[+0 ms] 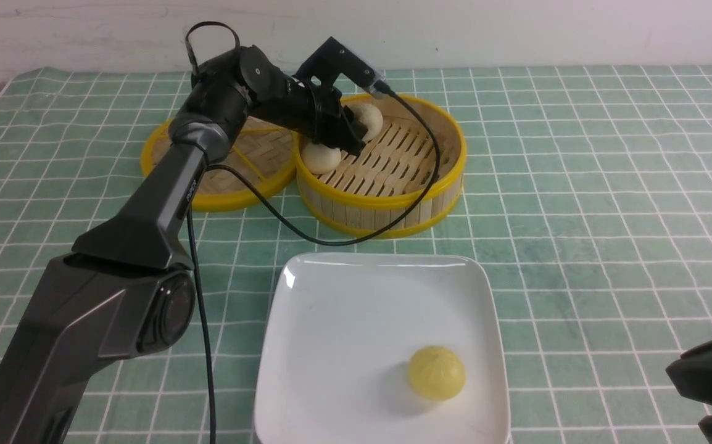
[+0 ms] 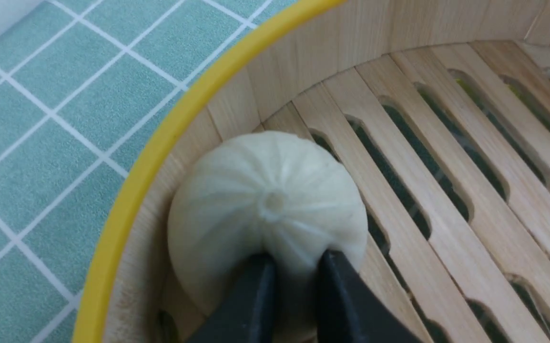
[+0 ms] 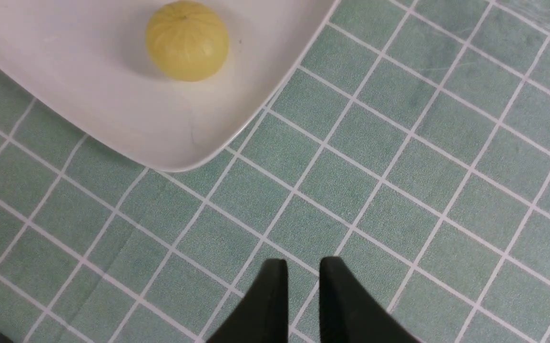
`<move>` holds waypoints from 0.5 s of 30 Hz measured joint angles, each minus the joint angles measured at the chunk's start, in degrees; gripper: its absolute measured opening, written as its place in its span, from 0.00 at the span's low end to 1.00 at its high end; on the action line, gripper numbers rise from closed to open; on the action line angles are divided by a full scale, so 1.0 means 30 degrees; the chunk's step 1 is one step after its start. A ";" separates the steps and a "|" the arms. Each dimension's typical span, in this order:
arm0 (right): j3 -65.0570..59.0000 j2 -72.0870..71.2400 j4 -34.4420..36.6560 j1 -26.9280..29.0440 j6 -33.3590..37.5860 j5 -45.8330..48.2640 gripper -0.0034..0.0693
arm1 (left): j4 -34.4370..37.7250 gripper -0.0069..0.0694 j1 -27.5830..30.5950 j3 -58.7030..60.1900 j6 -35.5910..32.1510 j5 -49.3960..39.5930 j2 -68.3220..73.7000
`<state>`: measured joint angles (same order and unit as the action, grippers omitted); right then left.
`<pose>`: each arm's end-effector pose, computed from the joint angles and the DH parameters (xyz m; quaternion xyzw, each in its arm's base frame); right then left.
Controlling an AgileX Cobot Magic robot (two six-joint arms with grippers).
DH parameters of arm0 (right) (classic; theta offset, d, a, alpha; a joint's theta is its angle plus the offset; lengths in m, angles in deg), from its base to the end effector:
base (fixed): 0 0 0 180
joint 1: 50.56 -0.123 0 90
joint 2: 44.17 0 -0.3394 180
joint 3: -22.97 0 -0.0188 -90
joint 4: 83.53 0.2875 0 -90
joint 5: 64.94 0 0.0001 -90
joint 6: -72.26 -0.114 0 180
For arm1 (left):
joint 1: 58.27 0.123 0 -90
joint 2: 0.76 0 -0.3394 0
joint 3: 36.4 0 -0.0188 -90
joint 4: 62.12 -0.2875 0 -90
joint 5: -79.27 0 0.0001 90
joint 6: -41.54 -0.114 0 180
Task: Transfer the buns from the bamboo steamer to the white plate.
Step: 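Reach into the bamboo steamer and grasp a bun with the left gripper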
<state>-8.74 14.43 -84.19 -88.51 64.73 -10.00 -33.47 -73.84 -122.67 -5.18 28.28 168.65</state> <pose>0.1392 0.1072 0.3362 -0.2521 0.9205 0.1104 0.2775 0.6603 -0.2281 0.1697 0.4029 0.7991 -0.1276 0.4275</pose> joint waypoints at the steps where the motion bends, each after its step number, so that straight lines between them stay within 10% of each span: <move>1: 0.0000 0.0000 0.0000 0.0000 0.0000 0.0000 0.22 | -0.0023 0.29 0.0000 0.0000 0.0134 -0.0120 -0.0015; 15: 0.0000 0.0000 0.0000 0.0000 0.0000 0.0324 0.25 | -0.2434 0.28 0.0033 0.0155 0.2820 -0.2947 -0.1677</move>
<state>-8.74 14.43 -84.19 -88.51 64.73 -9.03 -40.77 -73.74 -122.21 3.28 19.44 163.62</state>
